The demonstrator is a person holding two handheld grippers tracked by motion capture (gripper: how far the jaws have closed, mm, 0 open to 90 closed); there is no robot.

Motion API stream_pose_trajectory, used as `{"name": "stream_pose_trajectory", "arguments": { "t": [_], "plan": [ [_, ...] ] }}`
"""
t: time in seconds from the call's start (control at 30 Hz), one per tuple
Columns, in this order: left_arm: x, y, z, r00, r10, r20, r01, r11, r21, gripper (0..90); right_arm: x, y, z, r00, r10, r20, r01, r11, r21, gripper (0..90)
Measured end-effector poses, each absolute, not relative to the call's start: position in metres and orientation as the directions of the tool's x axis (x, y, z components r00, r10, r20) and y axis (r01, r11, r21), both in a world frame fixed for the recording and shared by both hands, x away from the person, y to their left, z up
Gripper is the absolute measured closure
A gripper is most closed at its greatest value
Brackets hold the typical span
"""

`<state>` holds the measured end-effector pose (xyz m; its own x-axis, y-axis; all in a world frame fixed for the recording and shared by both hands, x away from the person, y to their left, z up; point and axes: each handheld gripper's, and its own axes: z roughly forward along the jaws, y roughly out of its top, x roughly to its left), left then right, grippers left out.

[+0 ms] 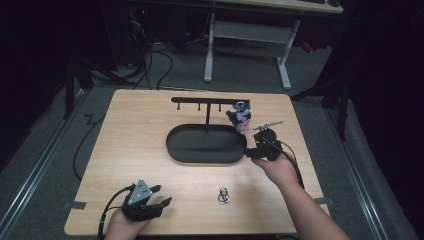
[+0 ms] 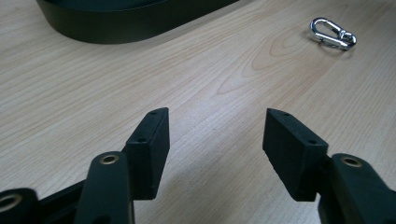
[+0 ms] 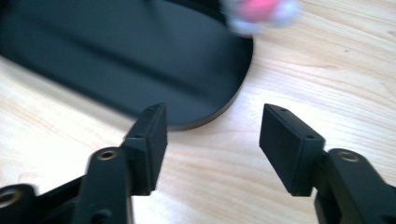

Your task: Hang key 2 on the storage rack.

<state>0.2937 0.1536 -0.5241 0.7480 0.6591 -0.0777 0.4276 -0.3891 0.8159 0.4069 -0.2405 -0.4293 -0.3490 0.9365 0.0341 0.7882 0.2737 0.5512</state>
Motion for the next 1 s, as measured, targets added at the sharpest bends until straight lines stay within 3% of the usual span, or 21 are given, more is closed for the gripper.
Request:
{"name": "stream_pose_trajectory", "arguments": {
  "t": [0.23,0.53,0.63,0.7,0.83,1.0],
  "plan": [
    [0.291,0.150,-0.523,0.755,0.653,-0.063,0.417,-0.404,0.814,44.3,0.358,-0.247,-0.460,-0.376,0.927,0.018,0.701,0.272,0.659,48.6],
    [0.292,0.150,-0.523,0.755,0.653,-0.056,0.411,-0.405,0.817,43.0,0.295,-0.256,-0.510,-0.394,0.907,0.148,0.647,0.159,0.746,52.3],
    [0.293,0.150,-0.524,0.756,0.651,-0.062,0.415,-0.404,0.815,42.8,0.290,-0.252,-0.510,-0.420,0.889,0.180,0.656,0.161,0.737,52.3],
    [0.293,0.149,-0.525,0.755,0.654,-0.057,0.415,-0.409,0.813,42.6,0.287,-0.244,-0.509,-0.459,0.877,0.143,0.634,0.211,0.744,53.0],
    [0.294,0.148,-0.526,0.750,0.660,-0.050,0.419,-0.415,0.807,42.4,0.286,-0.228,-0.508,-0.511,0.824,0.245,0.646,0.180,0.742,53.9],
    [0.292,0.149,-0.527,0.747,0.663,-0.046,0.421,-0.418,0.805,42.4,0.287,-0.209,-0.516,-0.563,0.797,0.217,0.650,0.265,0.713,53.9]
  ]
}}
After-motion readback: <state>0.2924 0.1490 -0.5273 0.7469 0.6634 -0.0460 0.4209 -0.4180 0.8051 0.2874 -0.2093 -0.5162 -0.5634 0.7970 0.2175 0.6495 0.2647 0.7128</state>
